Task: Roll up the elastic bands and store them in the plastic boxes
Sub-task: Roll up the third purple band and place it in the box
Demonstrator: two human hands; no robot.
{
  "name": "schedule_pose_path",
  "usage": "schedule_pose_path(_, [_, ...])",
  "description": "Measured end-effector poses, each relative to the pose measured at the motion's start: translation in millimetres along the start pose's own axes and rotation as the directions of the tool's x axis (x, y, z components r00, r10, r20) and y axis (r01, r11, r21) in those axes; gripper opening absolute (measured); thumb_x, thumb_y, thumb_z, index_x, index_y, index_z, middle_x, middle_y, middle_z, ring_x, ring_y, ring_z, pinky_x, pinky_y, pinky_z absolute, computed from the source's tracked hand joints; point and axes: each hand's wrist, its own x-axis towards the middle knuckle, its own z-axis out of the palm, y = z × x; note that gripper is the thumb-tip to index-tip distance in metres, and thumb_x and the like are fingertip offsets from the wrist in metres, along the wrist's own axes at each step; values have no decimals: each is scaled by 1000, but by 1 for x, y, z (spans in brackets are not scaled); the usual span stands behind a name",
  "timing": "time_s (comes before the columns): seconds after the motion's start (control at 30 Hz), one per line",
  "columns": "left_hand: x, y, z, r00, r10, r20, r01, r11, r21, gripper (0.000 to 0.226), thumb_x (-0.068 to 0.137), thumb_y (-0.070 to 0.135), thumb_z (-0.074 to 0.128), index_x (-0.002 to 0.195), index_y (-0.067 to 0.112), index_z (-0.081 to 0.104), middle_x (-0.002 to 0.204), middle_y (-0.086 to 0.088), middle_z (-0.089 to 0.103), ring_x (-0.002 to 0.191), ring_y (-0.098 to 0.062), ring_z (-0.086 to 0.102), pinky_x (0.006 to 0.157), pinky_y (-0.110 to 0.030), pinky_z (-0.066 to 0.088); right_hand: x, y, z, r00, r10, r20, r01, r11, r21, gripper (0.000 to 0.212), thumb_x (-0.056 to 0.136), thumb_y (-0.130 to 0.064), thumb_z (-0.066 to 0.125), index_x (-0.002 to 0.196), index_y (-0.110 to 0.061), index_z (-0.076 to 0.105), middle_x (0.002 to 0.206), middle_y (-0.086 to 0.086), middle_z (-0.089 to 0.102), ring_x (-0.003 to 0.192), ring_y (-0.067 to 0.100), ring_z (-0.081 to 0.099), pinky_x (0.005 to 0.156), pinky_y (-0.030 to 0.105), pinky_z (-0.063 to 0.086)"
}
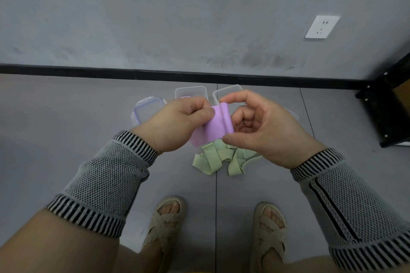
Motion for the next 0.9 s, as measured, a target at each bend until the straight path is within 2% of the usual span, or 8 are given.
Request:
schedule_pose_path(0.13, [1,0,1,999,8,-36,-11,997,-78,28,95,18,49,67,15,51,66,0,48,62,-11,41,58,-22,35,1,2,-1,1000,1,-11,-1,1000,-30,56,70,8,75,107,-29,56,68,-1,63,64,14,60,70,30,54])
schedule_pose_path(0.23, [3,2,7,997,8,-83,-16,995,-100,26,93,19,53,68,11,54,62,0,46,53,-6,38,49,-17,32,3,4,3,998,-5,-59,-3,991,-134,55,70,5,77,106,-30,56,65,-3,63,59,9,59,64,22,52])
schedule_pose_path(0.4, [7,0,15,981,42,-190,-45,999,-7,29,85,32,65,73,5,62,59,3,50,49,-3,41,47,-15,34,4,5,9,992,-56,-110,19,950,-310,55,71,-4,77,102,-42,53,70,1,64,59,4,60,63,17,50])
schedule_pose_path(0.47, [6,0,15,983,28,-184,-37,998,-47,25,86,28,65,74,6,63,57,4,51,46,0,42,46,-12,34,4,5,9,994,-40,-102,12,964,-264,55,72,-4,77,103,-43,53,72,1,65,61,6,61,64,18,50])
schedule_pose_path(0.53, [5,1,14,986,12,-166,-30,994,-109,22,87,23,63,78,4,65,59,2,56,47,1,45,48,-10,36,3,3,8,997,-5,-76,-5,991,-131,53,74,-2,75,105,-41,55,76,0,68,67,8,64,66,20,52])
schedule_pose_path(0.63, [5,0,12,992,2,-128,-21,988,-150,21,88,23,63,85,3,68,72,-10,66,59,-6,53,57,-17,44,1,2,5,1000,22,-23,-21,1000,16,49,79,-1,70,107,-40,58,82,-3,73,78,13,69,73,25,54])
schedule_pose_path(0.77, [5,0,12,989,12,-145,-24,996,-83,22,86,28,65,82,6,67,68,-2,62,57,-6,50,55,-20,42,3,3,5,998,3,-56,-1,999,32,51,78,5,70,103,-39,61,80,1,73,77,21,69,79,32,57])
schedule_pose_path(0.9, [3,4,12,970,-12,-243,-6,997,-73,33,71,44,74,78,13,65,70,-3,68,61,-16,65,60,-39,55,6,6,7,995,-10,-99,11,1000,14,52,76,8,70,106,-33,60,73,-1,68,69,15,64,74,26,55])
